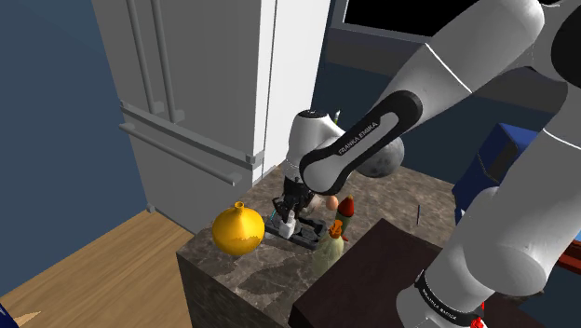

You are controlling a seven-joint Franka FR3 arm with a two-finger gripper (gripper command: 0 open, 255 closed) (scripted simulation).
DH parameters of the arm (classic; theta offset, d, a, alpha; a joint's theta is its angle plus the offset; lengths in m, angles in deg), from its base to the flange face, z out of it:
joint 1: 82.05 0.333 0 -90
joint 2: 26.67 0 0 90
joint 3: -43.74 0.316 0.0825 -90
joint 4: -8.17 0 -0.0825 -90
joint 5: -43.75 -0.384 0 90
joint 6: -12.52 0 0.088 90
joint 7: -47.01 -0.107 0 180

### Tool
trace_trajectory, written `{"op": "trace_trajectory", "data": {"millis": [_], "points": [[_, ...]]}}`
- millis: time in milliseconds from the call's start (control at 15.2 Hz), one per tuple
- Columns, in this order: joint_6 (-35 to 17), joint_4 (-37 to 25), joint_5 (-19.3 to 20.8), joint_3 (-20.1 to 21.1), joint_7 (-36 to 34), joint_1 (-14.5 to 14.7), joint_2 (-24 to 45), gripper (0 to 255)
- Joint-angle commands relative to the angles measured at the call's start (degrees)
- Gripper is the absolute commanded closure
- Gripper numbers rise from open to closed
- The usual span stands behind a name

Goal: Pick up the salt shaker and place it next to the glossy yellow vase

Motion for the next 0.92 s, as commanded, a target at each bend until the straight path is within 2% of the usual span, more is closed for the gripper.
{"op": "trace_trajectory", "data": {"millis": [0,858], "points": [[-1.69,-0.07,0.52,-0.04,-0.32,-0.09,1.74,255],[-12.93,-0.63,5.54,-1.71,-3.92,0.6,13.69,255]]}}
